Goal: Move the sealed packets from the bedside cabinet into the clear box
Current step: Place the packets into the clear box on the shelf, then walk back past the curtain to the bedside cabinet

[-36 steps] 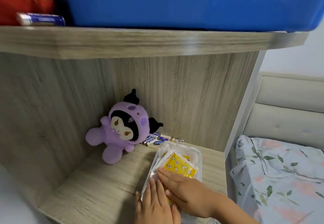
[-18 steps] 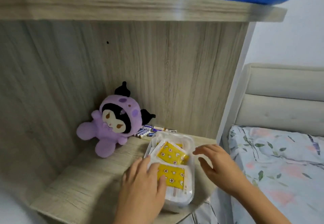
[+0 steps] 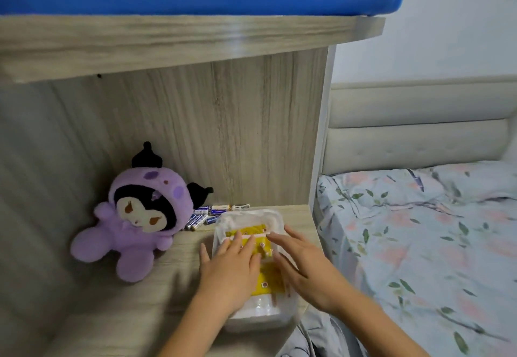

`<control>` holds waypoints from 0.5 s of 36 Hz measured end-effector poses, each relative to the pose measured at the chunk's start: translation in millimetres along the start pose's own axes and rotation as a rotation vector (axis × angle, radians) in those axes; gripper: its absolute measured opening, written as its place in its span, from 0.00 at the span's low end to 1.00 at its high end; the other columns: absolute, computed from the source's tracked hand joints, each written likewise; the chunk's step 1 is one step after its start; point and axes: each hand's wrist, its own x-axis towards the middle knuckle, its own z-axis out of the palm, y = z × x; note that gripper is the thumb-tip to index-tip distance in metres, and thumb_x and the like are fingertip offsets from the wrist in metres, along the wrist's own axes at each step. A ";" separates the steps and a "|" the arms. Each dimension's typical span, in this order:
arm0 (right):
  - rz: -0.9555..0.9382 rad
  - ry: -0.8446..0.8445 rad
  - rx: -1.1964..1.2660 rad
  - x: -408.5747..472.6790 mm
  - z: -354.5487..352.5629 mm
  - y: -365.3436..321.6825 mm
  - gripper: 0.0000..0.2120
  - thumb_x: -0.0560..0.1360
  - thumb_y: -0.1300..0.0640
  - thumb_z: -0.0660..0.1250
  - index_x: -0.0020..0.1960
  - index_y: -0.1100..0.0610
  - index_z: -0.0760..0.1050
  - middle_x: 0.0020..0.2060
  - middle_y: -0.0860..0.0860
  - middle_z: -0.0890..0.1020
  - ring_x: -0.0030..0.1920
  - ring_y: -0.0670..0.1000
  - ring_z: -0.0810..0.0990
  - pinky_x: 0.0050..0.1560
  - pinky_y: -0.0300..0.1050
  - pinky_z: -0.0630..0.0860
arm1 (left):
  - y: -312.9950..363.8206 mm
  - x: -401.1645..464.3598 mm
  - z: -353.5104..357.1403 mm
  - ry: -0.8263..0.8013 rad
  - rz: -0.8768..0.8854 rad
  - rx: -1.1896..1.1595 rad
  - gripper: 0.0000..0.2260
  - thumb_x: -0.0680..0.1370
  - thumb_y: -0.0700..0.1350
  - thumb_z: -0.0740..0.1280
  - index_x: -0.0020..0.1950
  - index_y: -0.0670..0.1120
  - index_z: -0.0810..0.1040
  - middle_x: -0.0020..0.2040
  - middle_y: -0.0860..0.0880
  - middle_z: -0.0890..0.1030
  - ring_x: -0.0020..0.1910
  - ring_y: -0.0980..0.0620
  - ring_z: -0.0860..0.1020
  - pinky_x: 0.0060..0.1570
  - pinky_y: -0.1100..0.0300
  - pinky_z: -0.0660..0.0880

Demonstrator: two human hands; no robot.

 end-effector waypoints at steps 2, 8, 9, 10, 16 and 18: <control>0.015 0.009 0.010 -3.7 4.2 -2.5 0.21 0.81 0.47 0.53 0.73 0.47 0.63 0.70 0.39 0.67 0.71 0.36 0.49 0.71 0.33 0.49 | -2.1 -2.0 2.7 0.014 -0.005 0.013 0.23 0.82 0.56 0.43 0.78 0.57 0.47 0.79 0.53 0.48 0.77 0.51 0.51 0.72 0.36 0.44; 0.155 0.094 0.002 -32.9 -5.8 4.9 0.19 0.81 0.48 0.53 0.72 0.47 0.64 0.69 0.41 0.67 0.73 0.38 0.53 0.74 0.37 0.52 | -5.2 -5.8 -17.0 0.085 0.065 0.013 0.21 0.82 0.55 0.47 0.74 0.55 0.61 0.77 0.52 0.58 0.75 0.47 0.59 0.72 0.40 0.53; 0.187 0.120 -0.025 -38.4 -13.5 7.8 0.19 0.81 0.48 0.54 0.71 0.47 0.65 0.69 0.43 0.68 0.73 0.41 0.57 0.74 0.41 0.55 | -4.8 -5.7 -22.0 0.150 0.072 0.014 0.20 0.82 0.54 0.47 0.73 0.55 0.64 0.76 0.52 0.61 0.73 0.47 0.61 0.72 0.41 0.56; 0.220 0.152 -0.060 -45.0 -22.7 10.1 0.18 0.81 0.49 0.55 0.70 0.48 0.66 0.69 0.45 0.70 0.73 0.44 0.61 0.73 0.42 0.58 | -2.4 -5.9 -27.2 0.232 0.090 0.018 0.19 0.82 0.53 0.47 0.70 0.53 0.67 0.74 0.51 0.65 0.71 0.47 0.64 0.70 0.44 0.59; 0.474 0.249 -0.383 -113.0 -72.2 19.4 0.15 0.81 0.51 0.57 0.66 0.50 0.72 0.64 0.46 0.75 0.65 0.48 0.70 0.62 0.40 0.68 | 66.0 -18.6 -40.5 0.271 0.538 0.020 0.17 0.81 0.51 0.53 0.67 0.53 0.71 0.65 0.51 0.74 0.64 0.48 0.72 0.59 0.55 0.68; 0.593 0.258 -0.458 -149.1 -81.3 18.3 0.15 0.81 0.50 0.57 0.65 0.50 0.73 0.63 0.46 0.76 0.64 0.49 0.71 0.62 0.42 0.70 | 98.6 -24.4 -30.7 0.161 0.660 0.099 0.16 0.81 0.52 0.53 0.65 0.53 0.73 0.63 0.50 0.76 0.61 0.47 0.74 0.53 0.54 0.71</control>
